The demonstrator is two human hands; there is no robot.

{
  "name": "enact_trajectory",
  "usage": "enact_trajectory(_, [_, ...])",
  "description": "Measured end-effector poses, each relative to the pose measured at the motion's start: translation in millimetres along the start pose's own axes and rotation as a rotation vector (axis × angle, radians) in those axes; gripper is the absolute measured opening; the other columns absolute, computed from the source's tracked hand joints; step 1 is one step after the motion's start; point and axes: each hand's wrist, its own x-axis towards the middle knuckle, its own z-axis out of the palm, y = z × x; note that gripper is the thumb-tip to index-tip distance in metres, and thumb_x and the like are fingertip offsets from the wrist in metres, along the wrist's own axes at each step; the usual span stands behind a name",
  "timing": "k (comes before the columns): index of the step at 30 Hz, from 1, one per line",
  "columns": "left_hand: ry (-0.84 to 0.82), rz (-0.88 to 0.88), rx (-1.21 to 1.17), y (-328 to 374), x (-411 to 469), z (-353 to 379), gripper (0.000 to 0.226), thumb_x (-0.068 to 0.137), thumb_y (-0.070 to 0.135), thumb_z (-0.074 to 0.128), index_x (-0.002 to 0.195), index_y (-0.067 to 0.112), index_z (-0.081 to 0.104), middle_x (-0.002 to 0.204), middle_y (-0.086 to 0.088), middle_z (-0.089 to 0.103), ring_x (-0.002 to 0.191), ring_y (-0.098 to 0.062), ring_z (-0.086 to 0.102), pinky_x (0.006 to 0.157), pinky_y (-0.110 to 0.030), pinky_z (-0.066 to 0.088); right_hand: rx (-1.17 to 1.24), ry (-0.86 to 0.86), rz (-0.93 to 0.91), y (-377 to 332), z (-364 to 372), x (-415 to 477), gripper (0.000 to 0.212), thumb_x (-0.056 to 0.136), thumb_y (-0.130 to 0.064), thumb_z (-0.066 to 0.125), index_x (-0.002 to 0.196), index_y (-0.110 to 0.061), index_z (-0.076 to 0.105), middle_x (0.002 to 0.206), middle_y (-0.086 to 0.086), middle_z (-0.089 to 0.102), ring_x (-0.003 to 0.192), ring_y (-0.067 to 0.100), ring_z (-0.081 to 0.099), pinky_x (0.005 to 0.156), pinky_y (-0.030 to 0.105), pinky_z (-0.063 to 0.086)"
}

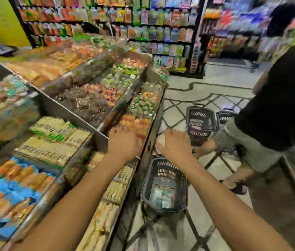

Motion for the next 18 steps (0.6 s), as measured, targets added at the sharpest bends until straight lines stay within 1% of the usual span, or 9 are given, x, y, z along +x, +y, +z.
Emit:
enact_trajectory(2, [-0.015,0.049,-0.057,11,25,11,0.068,0.087,0.055,0.020,0.122,0.016,0.063,0.121,-0.013,0.069,0.116,-0.037,0.061,0.099,-0.048,0.045,-0.030,-0.016,0.052,16,7,11,0.058,0.095,-0.061,0.049,0.133,-0.019,0.059,0.124,0.010,0.067,0.119,0.033,0.061,0.105,0.048,0.042])
enact_trajectory(3, [-0.019,0.066,-0.069,15,38,17,0.069,0.086,0.055,0.019,0.124,0.016,0.062,0.124,-0.013,0.068,0.120,-0.036,0.060,0.101,-0.048,0.044,-0.044,-0.026,0.084,24,10,17,0.058,0.095,-0.061,0.048,0.133,-0.019,0.059,0.124,0.010,0.068,0.118,0.033,0.061,0.104,0.048,0.042])
enact_trajectory(6, [-0.060,0.129,-0.080,30,75,40,0.054,0.097,0.054,0.040,0.134,0.018,0.057,0.134,-0.012,0.064,0.127,-0.037,0.055,0.107,-0.050,0.040,-0.056,-0.045,0.177,42,26,35,0.054,0.093,-0.058,0.050,0.129,-0.019,0.060,0.123,0.010,0.067,0.117,0.033,0.061,0.103,0.046,0.040])
enact_trajectory(8, [-0.088,0.165,-0.100,39,93,57,0.053,0.099,0.052,0.046,0.139,0.018,0.053,0.137,-0.013,0.061,0.129,-0.040,0.053,0.107,-0.050,0.040,-0.054,-0.055,0.216,51,40,43,0.052,0.093,-0.056,0.050,0.126,-0.018,0.062,0.120,0.010,0.068,0.115,0.034,0.061,0.099,0.046,0.041])
enact_trajectory(11, [-0.129,0.202,-0.077,50,111,82,0.054,0.098,0.052,0.047,0.141,0.019,0.051,0.136,-0.016,0.061,0.128,-0.042,0.053,0.109,-0.050,0.039,-0.033,-0.100,0.261,65,67,53,0.051,0.092,-0.054,0.052,0.127,-0.019,0.064,0.120,0.011,0.069,0.116,0.034,0.061,0.097,0.046,0.043])
enact_trajectory(14, [-0.199,0.218,-0.084,59,127,106,0.053,0.099,0.050,0.046,0.142,0.018,0.050,0.137,-0.015,0.061,0.129,-0.039,0.053,0.109,-0.050,0.037,0.006,-0.122,0.318,80,92,64,0.045,0.090,-0.053,0.051,0.113,-0.017,0.065,0.110,0.012,0.070,0.107,0.036,0.064,0.089,0.045,0.047])
enact_trajectory(15, [-0.221,0.231,-0.090,61,131,113,0.052,0.099,0.048,0.046,0.141,0.017,0.051,0.136,-0.015,0.061,0.128,-0.038,0.054,0.109,-0.049,0.037,0.023,-0.136,0.330,85,99,68,0.045,0.090,-0.053,0.051,0.112,-0.016,0.065,0.108,0.013,0.070,0.105,0.037,0.064,0.088,0.045,0.047])
enact_trajectory(18, [-0.281,0.249,-0.094,67,149,138,0.050,0.100,0.046,0.048,0.138,0.014,0.053,0.134,-0.017,0.062,0.127,-0.038,0.055,0.109,-0.051,0.038,0.028,-0.204,0.337,99,126,81,0.050,0.093,-0.054,0.050,0.122,-0.015,0.061,0.113,0.015,0.068,0.109,0.038,0.063,0.091,0.046,0.047])
